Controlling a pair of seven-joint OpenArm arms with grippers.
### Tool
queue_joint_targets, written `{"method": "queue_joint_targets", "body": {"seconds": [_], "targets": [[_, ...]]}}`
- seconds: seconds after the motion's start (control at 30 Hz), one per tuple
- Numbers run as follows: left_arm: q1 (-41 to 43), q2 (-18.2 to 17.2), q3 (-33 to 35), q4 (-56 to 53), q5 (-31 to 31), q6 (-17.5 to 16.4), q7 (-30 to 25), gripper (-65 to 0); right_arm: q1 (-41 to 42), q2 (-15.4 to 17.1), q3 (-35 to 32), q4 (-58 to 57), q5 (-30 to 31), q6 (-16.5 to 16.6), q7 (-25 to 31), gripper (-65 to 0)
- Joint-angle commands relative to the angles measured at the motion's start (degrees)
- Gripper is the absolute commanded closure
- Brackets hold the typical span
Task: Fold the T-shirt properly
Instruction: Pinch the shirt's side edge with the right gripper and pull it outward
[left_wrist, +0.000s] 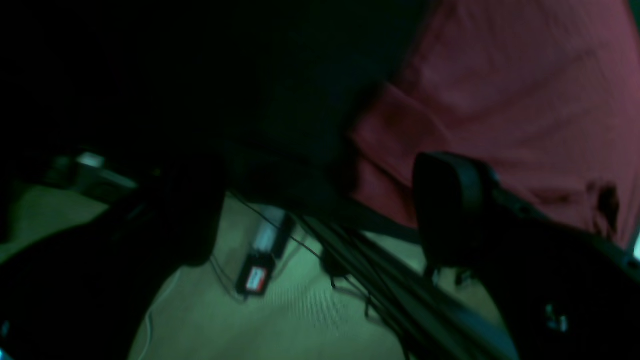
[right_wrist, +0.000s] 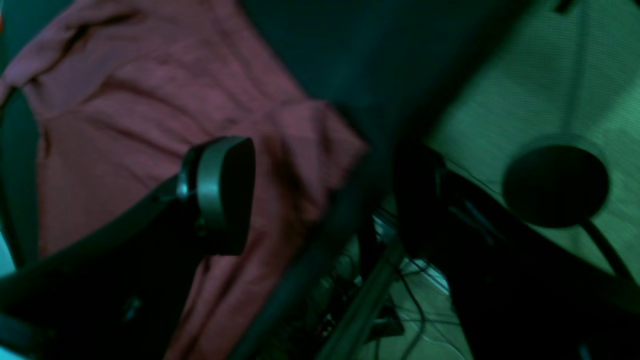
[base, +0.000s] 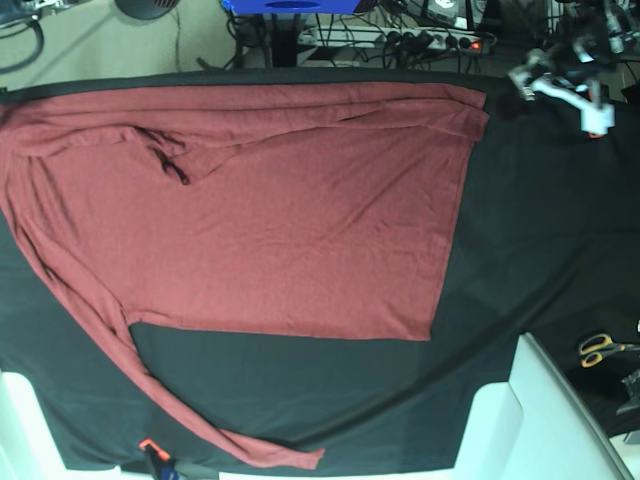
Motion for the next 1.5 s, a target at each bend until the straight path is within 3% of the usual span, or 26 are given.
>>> {"method": "queue_joint_targets", "body": {"seconds": [0.0,0.23,0.37,0.53,0.67,0.8,0.93,1.07,1.3,1.47], "targets": [[0.1,-0.7,-1.4,0.8,-1.1,-0.6,-0.3,-56.6,0.3,2.6,0.3,1.2,1.2,0.2,1.0,-41.1],[-0.5,-3.3,-2.7,1.5,-1.1,-0.6,-0.3,-56.4,1.1,8.2,-1.3,1.2,1.1,0.2,1.0,-41.3],[-2.0,-4.8,-0.6,2.5,-1.1,-0.6,-0.3,-56.4,2.5,13.2,-15.6,0.8,1.2,0.4,3.3,-41.0],[-4.4,-6.9,7.4,7.0,-1.1,-0.6,-0.3,-56.3,6.9,18.0,-41.7,-3.3,0.9,-0.1,21.6,-40.7],[-6.8,-7.3,11.9,9.3,-1.1,-0.4,-0.3,-56.1,17.1,23.1,-60.1,-19.9,0.9,-0.2,32.5,-40.7],[-10.0,-7.3,14.6,9.2,-1.1,-0.4,-0.3,-56.1,28.3,24.4,-72.0,-42.5,0.9,-0.2,44.5,-41.0],[-10.1,-7.3,15.5,9.3,-1.1,-0.4,-0.3,-56.1,31.8,24.0,-82.4,-51.1,0.9,-0.7,53.2,-41.1],[-9.9,-7.3,15.2,9.2,-1.1,-0.4,-0.3,-56.1,31.6,22.1,-85.5,-51.7,1.0,-4.7,53.4,-41.3],[-9.7,-7.3,15.1,9.1,-1.0,-0.4,-0.3,-56.1,30.9,21.7,-85.6,-51.7,1.0,-4.9,53.4,-41.0],[-10.0,-6.6,15.4,9.1,6.1,-0.4,-0.3,-56.1,30.8,21.6,-85.5,-51.9,1.0,-4.9,53.4,-38.9]]}}
